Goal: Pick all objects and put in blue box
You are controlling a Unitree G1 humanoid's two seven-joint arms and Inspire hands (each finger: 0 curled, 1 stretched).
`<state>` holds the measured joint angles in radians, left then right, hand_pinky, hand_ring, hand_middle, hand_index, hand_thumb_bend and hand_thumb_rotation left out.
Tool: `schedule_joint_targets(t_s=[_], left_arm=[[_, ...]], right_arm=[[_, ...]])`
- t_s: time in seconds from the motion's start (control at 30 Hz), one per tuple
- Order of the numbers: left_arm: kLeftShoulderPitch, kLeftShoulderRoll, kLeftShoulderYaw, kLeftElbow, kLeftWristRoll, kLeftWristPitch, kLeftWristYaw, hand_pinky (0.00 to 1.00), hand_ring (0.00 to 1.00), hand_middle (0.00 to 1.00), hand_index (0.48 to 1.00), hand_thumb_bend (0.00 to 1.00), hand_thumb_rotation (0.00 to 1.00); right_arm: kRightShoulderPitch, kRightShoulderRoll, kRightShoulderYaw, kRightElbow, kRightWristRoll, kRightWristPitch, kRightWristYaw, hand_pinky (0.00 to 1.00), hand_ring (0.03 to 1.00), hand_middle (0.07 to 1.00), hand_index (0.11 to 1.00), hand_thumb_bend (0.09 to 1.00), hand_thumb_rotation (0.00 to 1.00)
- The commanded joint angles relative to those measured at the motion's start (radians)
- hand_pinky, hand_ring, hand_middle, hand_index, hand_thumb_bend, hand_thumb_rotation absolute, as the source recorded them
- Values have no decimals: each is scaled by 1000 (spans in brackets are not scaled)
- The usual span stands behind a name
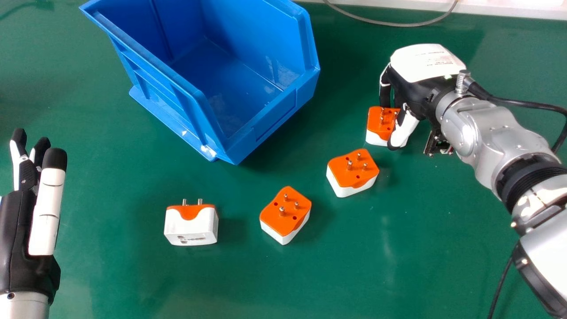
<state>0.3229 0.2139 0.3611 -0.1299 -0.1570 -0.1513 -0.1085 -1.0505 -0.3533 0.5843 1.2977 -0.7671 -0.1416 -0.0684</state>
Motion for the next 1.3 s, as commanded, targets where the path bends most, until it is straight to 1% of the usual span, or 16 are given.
schedule_joint_targets(t_s=[0.0,0.1,0.23,0.33,0.57,0.67,0.73,0.83,1.03,1.17,1.27], left_arm=[[10,0,13,-26,2,-22,2,1000,1000,1000,1000,749,929],[8,1,14,-20,2,-23,2,1000,1000,1000,1000,746,926],[-1,5,18,-2,-2,-29,-2,1000,1000,1000,1000,735,922],[-10,9,21,13,-3,-36,-6,1000,1000,1000,1000,742,920],[-23,12,23,34,-4,-45,-12,1000,1000,1000,1000,741,918],[-25,11,24,35,-4,-46,-14,1000,1000,1000,1000,740,917],[-25,10,26,35,-7,-46,-17,1000,1000,1000,1000,738,917],[-31,10,28,45,-8,-50,-20,1000,1000,1000,1000,735,916],[-38,8,27,50,-6,-50,-21,1000,1000,1000,1000,731,914],[-47,8,25,63,-3,-53,-21,1000,1000,1000,1000,734,913],[-57,12,25,77,2,-56,-20,1000,1000,1000,1000,739,911]], right_arm=[[-23,-28,-27,-27,24,-9,0,312,407,495,527,499,7],[-17,-44,-38,-45,38,-25,1,315,410,497,530,498,5],[-10,-73,-64,-72,52,-51,1,320,414,497,532,497,3],[0,-97,-91,-107,74,-69,8,318,413,493,542,494,2],[41,-135,-140,-198,112,-92,18,317,408,484,545,493,1],[63,-148,-157,-244,124,-96,24,313,407,482,549,492,1],[86,-160,-174,-296,132,-101,30,309,405,480,552,491,0],[121,-177,-196,-380,139,-100,45,306,405,478,554,490,0],[226,-208,-251,-637,174,-92,109,300,405,477,560,489,0],[285,-207,-283,-797,194,-77,163,299,404,477,562,488,0],[313,-201,-299,-878,205,-70,194,297,404,476,563,488,0]])
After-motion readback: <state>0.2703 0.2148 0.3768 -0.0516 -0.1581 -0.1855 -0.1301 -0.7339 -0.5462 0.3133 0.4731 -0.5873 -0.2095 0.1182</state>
